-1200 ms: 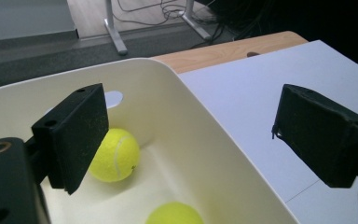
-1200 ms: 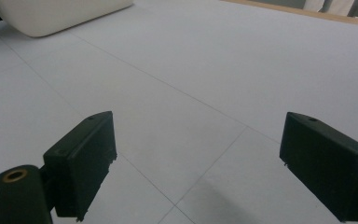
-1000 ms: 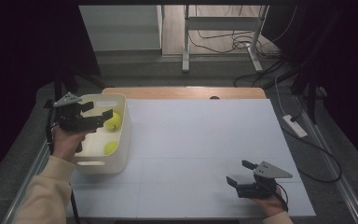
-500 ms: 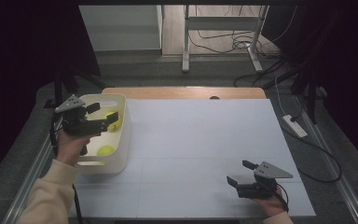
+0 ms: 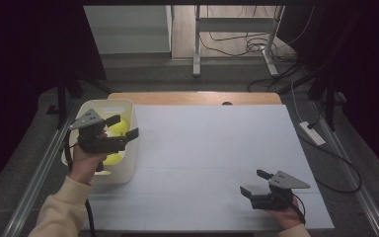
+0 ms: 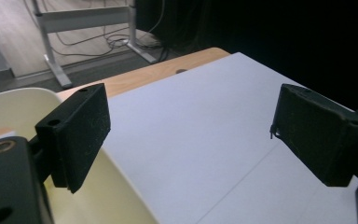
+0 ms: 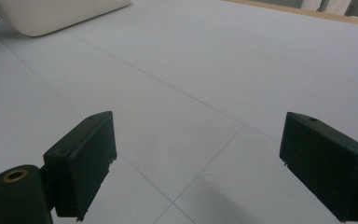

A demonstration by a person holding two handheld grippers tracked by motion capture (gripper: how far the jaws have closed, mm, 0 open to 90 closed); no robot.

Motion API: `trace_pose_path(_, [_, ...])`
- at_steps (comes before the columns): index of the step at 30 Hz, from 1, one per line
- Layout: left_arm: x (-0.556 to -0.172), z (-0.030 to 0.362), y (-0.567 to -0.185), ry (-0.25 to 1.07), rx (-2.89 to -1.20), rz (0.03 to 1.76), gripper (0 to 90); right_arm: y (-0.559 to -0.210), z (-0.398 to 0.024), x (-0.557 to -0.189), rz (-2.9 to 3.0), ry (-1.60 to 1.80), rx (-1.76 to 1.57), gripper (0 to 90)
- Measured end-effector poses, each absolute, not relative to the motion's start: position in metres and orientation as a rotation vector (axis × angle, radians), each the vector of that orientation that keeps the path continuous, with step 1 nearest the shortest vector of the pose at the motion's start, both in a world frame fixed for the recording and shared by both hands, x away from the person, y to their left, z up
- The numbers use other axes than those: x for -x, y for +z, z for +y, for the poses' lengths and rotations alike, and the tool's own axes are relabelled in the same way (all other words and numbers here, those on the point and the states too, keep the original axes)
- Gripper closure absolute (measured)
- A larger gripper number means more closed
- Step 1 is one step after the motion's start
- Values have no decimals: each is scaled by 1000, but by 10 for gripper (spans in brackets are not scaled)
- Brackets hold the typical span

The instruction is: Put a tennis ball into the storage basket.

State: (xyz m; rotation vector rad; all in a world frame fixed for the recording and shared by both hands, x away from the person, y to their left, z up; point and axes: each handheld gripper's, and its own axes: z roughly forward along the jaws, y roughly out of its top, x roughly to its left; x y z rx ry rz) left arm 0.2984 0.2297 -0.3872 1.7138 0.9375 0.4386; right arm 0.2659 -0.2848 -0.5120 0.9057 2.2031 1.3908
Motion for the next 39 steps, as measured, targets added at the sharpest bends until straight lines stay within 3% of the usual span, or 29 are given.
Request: trace_pose_path(39, [-244,154,-426,372,-1845,660,131,-512,-285,-265,2204,1387,-900,110])
